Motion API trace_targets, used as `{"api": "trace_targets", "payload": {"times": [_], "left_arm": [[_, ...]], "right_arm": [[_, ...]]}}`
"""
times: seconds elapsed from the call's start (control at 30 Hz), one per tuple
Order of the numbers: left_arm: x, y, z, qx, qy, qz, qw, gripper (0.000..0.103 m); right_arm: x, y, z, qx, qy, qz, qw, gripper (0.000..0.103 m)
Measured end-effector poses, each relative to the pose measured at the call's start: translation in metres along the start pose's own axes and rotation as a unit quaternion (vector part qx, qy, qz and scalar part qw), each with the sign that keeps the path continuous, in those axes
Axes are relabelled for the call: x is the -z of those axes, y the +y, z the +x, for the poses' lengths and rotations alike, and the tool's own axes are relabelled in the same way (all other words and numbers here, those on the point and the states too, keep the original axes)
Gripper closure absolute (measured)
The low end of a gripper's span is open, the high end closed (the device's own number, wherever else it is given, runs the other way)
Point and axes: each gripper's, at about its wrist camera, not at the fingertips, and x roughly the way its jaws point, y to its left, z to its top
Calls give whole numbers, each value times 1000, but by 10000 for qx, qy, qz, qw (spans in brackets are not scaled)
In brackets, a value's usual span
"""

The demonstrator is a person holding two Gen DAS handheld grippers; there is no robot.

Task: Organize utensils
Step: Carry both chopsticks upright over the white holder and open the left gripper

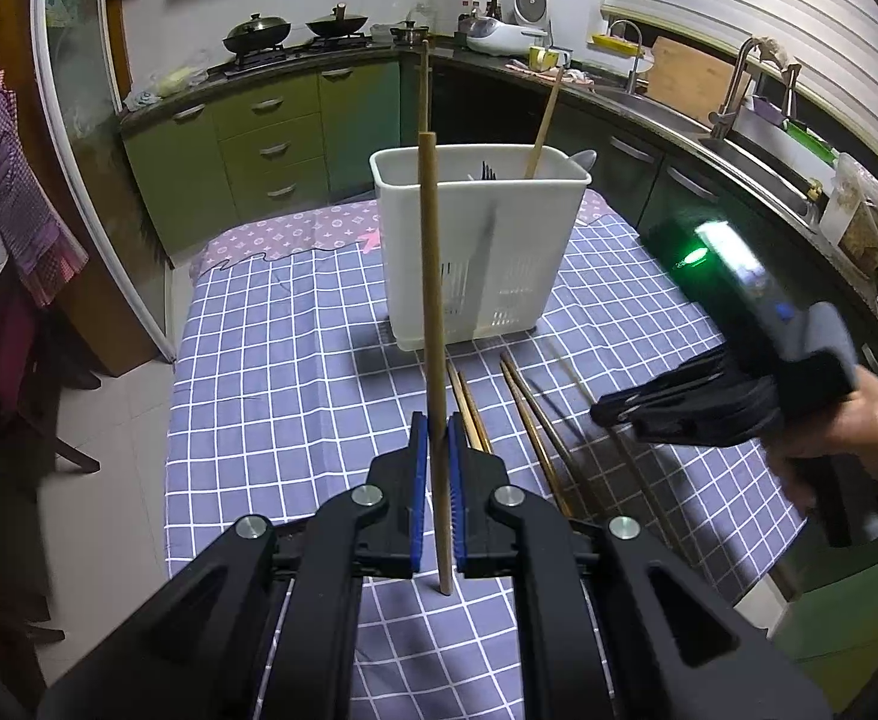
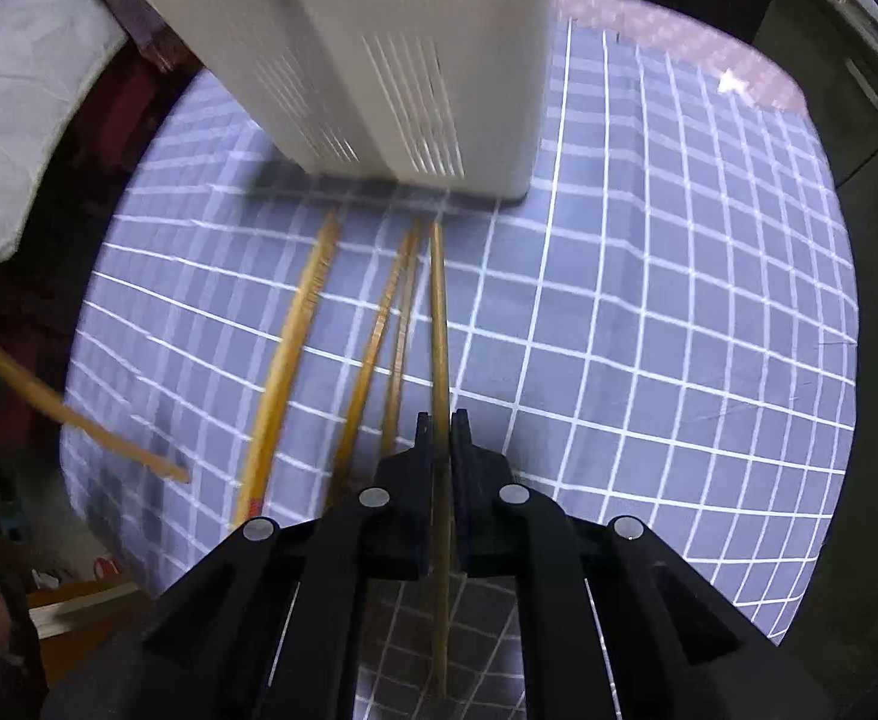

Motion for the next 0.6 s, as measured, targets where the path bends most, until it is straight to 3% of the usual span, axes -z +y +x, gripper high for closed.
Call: {"api": "trace_targets", "payload": {"times": [0.27, 0.6], "left_arm": [[2, -3, -5, 31, -94, 72, 9999, 96], [2, -5, -15, 21, -221, 130, 9997, 96]], "right_arm": [[40, -3, -69, -440, -988, -80, 9941, 96], [73, -5, -97, -524, -1475, -122, 9876, 96]]}}
